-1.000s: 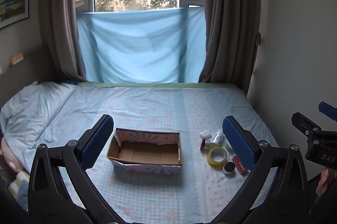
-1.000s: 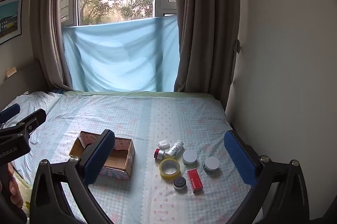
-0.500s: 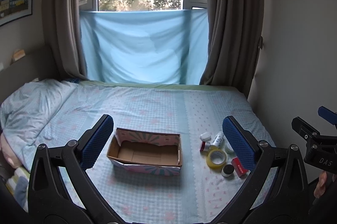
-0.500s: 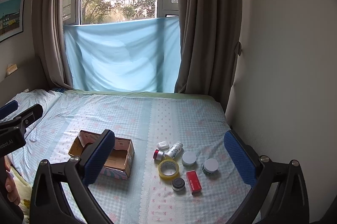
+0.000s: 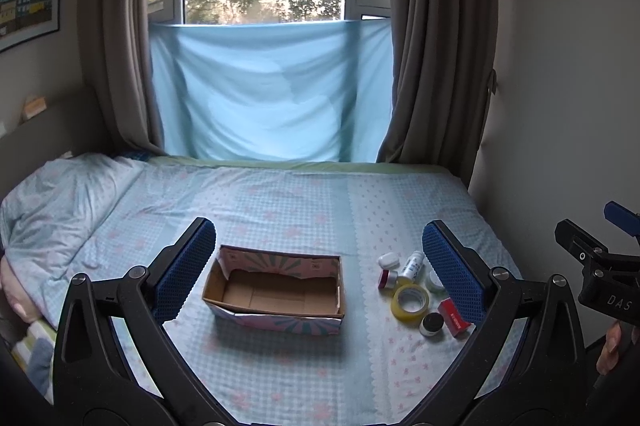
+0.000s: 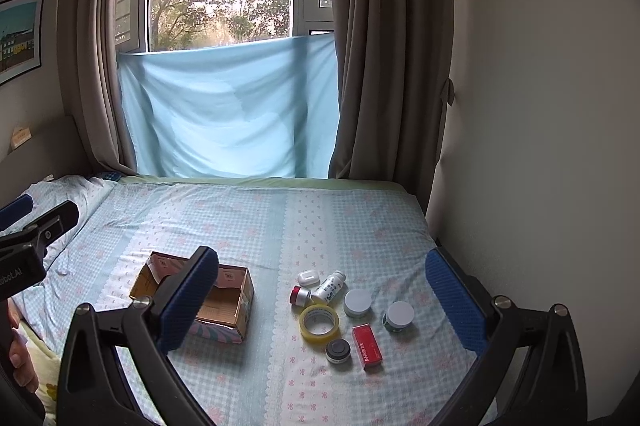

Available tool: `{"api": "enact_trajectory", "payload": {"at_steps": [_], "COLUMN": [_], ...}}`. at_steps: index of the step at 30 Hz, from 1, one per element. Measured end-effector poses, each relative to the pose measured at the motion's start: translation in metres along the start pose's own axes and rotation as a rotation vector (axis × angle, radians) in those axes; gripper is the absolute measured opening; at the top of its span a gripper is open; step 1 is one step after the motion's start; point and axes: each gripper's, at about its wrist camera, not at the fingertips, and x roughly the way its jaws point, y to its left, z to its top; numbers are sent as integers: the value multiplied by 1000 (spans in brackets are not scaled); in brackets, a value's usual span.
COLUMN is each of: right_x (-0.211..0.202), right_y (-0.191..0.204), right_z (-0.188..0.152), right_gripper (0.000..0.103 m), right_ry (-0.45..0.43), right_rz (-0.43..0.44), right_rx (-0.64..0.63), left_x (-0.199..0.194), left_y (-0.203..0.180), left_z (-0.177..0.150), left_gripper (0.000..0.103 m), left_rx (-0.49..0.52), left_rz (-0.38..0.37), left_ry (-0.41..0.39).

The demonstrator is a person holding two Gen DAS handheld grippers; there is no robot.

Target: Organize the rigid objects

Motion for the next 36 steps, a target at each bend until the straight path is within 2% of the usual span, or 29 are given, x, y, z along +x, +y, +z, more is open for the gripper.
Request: {"api": "enact_trajectory", "payload": {"at_steps": [36], "right_x": [-5], "right_y": [-7], "right_z": [0], "right_gripper": [103], "right_ry": [-7], "right_rz": [5], "right_rx": [19], "left_x": [2], "left_y": [-3], "left_z": [0], "left_gripper": [103], "left_rx": [-16], "left_rz": [-18], "left_ry": [9]}}
